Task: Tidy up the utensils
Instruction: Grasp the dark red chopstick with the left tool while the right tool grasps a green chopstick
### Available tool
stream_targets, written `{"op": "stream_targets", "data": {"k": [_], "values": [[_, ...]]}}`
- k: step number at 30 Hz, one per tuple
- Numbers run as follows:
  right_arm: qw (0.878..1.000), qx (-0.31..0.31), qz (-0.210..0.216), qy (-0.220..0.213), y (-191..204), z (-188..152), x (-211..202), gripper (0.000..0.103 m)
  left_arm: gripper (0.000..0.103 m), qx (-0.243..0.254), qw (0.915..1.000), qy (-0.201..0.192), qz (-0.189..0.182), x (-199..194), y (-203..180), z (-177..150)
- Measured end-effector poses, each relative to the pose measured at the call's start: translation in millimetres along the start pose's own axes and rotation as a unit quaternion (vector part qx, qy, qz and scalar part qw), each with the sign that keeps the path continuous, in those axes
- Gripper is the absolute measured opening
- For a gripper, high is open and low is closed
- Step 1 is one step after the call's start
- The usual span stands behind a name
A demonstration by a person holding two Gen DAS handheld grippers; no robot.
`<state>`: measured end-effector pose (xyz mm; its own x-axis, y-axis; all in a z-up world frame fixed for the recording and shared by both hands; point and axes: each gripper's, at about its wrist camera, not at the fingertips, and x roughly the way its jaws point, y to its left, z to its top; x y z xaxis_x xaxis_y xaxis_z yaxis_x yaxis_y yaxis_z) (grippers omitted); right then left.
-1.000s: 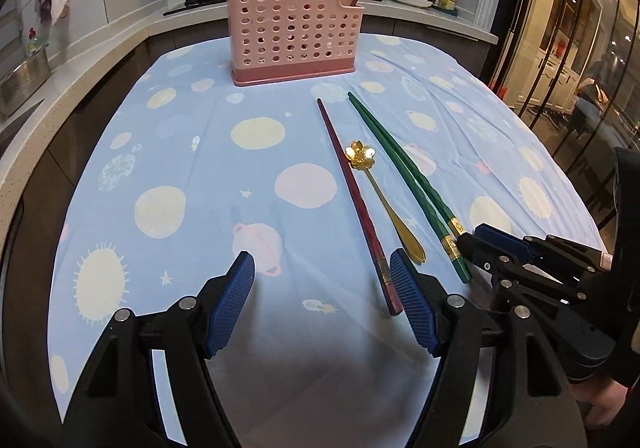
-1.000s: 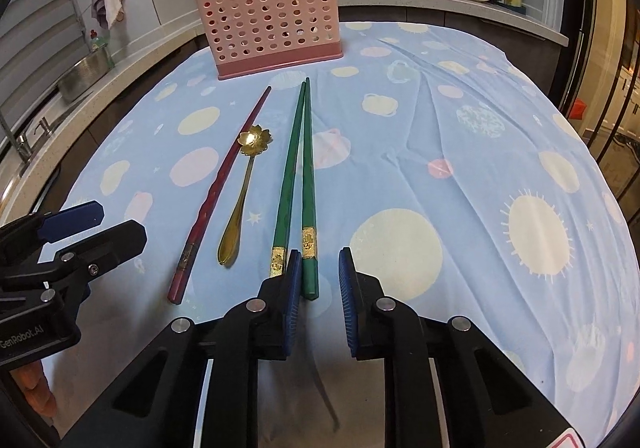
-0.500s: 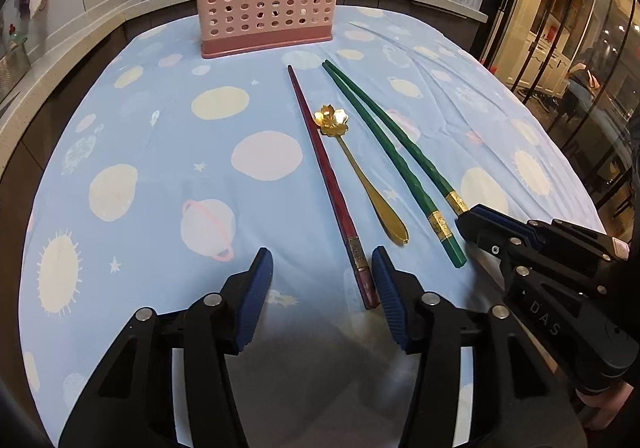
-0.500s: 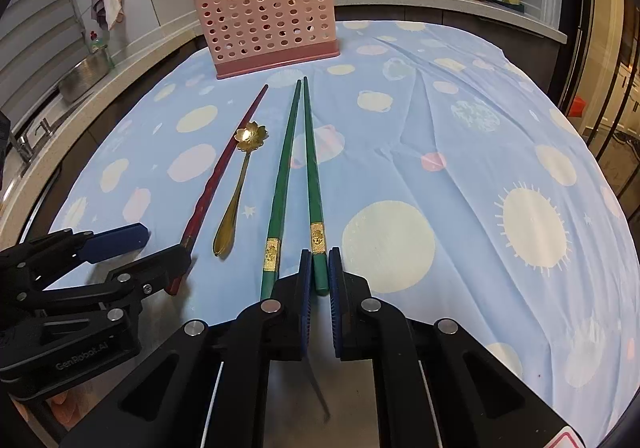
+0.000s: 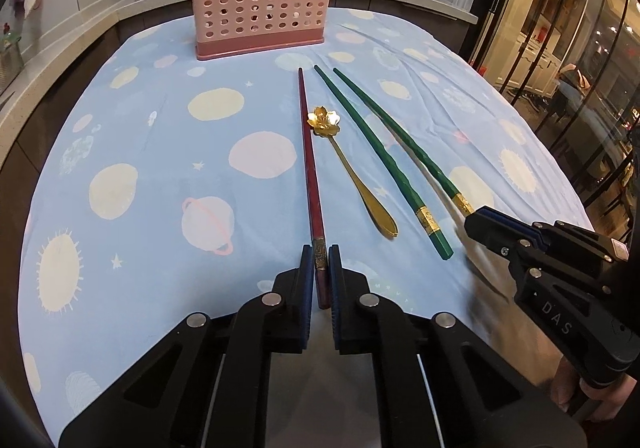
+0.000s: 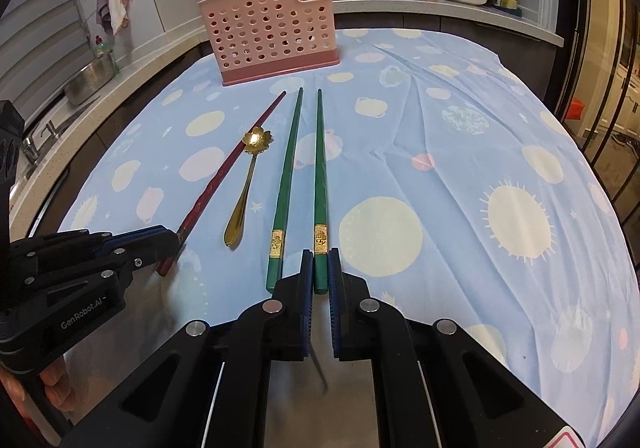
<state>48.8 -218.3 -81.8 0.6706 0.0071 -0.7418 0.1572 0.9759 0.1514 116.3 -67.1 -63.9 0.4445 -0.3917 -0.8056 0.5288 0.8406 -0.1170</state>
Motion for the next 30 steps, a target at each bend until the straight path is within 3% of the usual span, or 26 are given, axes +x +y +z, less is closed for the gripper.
{"op": "stream_targets", "data": {"k": [8, 12, 15, 16, 20, 24, 27, 30], "values": [[0.999, 0.01, 0.004, -0.049, -6, 17, -41, 0.007, 0.007, -0.009, 0.9989, -0.045, 0.0, -37, 8, 14], [0.998, 0.009, 0.005, -0.063, -7, 24, -53, 0.007, 0.009, -0.011, 0.9991, -0.038, -0.015, -35, 7, 14], [0.998, 0.01, 0.007, -0.058, -6, 20, -50, 0.007, 0.031, -0.003, 0.9998, -0.018, -0.01, -16, 1, 6], [0.998, 0.01, 0.008, -0.055, -5, 18, -48, 0.007, 0.034, 0.0, 0.9999, -0.012, -0.006, -10, -1, 2], [0.999, 0.01, 0.012, -0.043, -3, 11, -40, 0.007, 0.034, -0.004, 0.9999, 0.01, -0.006, 10, -3, -4], [0.999, 0.01, 0.013, -0.038, -1, 8, -37, 0.007, 0.032, 0.0, 1.0, 0.001, -0.003, 10, -3, -3], [0.999, 0.012, 0.014, -0.037, -1, 8, -36, 0.007, 0.009, -0.003, 1.0, 0.004, -0.008, 11, 0, -3], [0.999, 0.013, 0.015, -0.039, -1, 8, -37, 0.007, 0.008, -0.011, 0.9998, 0.006, -0.014, 8, 4, -4]]}}
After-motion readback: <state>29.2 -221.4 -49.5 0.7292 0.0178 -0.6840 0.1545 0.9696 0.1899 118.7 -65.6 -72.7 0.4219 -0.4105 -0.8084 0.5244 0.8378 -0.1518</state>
